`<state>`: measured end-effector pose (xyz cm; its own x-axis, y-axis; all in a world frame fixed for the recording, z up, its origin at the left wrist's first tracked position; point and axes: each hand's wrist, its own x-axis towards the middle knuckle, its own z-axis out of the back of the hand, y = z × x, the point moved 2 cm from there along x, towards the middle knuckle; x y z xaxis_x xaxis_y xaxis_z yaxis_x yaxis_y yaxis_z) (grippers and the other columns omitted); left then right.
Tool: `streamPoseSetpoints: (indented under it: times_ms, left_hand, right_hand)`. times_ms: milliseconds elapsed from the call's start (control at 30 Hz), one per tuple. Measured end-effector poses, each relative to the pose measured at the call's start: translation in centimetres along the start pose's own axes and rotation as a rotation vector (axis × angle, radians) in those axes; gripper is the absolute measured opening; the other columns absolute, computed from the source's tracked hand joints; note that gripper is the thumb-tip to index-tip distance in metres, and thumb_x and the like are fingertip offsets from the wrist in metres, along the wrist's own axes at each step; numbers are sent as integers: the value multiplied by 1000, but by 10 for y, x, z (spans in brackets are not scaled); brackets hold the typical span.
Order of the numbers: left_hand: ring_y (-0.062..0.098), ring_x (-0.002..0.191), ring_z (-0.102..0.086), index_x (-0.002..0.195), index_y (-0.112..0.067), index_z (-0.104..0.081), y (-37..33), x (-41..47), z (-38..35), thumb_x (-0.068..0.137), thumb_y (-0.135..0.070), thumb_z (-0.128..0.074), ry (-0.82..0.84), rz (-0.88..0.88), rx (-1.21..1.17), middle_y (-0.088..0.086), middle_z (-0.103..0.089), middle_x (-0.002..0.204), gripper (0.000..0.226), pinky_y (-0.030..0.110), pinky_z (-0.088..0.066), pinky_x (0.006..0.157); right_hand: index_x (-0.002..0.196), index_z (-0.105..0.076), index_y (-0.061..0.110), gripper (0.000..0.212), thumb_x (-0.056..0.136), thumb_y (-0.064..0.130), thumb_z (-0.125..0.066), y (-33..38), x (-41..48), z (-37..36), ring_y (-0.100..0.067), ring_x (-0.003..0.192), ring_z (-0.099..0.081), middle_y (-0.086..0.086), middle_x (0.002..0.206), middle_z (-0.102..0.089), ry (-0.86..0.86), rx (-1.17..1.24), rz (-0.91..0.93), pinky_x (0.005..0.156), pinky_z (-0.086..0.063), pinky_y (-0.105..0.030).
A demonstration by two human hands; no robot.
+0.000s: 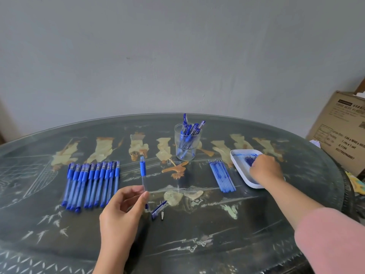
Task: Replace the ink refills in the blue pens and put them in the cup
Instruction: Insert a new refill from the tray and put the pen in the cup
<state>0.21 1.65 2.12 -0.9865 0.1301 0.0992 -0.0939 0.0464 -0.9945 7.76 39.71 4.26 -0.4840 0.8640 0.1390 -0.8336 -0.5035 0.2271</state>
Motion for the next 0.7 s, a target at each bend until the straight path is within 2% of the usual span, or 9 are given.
streamPoseSetpoints:
  times_ms: [100, 233, 333, 467, 567, 633, 700]
  left_hand:
    - [7, 78, -72, 90, -22, -72, 1, 0, 0, 80, -12, -78, 0, 4, 9, -9, -76, 83, 15, 10, -54, 69]
    - [10, 79, -72, 90, -22, -72, 2, 1, 0, 80, -12, -78, -2, 3, 8, -7, -75, 83, 15, 14, -55, 73]
    - [12, 77, -72, 89, -21, -73, 3, 1, 0, 80, -11, -78, 4, 8, 10, -7, -75, 83, 15, 13, -55, 70]
    - [11, 77, -72, 90, -20, -72, 1, 0, 0, 80, -10, -78, 9, 3, 8, -6, -75, 82, 15, 21, -58, 72]
    - [11, 78, -72, 91, -20, -72, 0, 1, 0, 80, -11, -78, 11, 15, -2, -5, -75, 84, 15, 29, -55, 78]
    - [12, 79, -72, 91, -20, -73, 0, 0, 0, 80, -11, -78, 8, 26, -15, -4, -75, 85, 15, 30, -56, 79]
    - [13, 80, -72, 91, -19, -73, -1, 0, 0, 81, -10, -78, 0, 35, -26, -3, -75, 86, 14, 31, -57, 80]
  right_hand:
    - [97, -63, 9, 14, 88, 8, -53, -7, -5, -3, -31, 89, -62, -9, 91, -60, 19, -46, -6, 72, -54, -34]
    - [87, -55, 14, 7, 87, 8, -53, -6, -8, -3, -32, 92, -60, -8, 91, -57, 47, -25, -10, 81, -55, -40]
    - [86, -51, 15, 7, 88, 9, -53, -6, -7, -4, -30, 88, -58, -6, 89, -55, 63, -18, -25, 83, -55, -41]
    - [91, -56, 15, 3, 90, 12, -55, -6, -8, -7, -28, 87, -59, -6, 90, -57, 36, -28, -56, 80, -55, -39]
    - [101, -62, 11, 12, 93, 18, -57, -6, -10, -9, -30, 91, -60, -10, 98, -62, -11, -13, -84, 78, -55, -40]
    - [95, -63, 8, 14, 93, 19, -56, -5, -13, -5, -34, 90, -60, -14, 97, -63, -54, 37, -66, 76, -55, -40]
    - [77, -57, 6, 17, 92, 13, -53, 0, -16, 2, -37, 81, -56, -18, 85, -61, -107, 113, 1, 65, -47, -34]
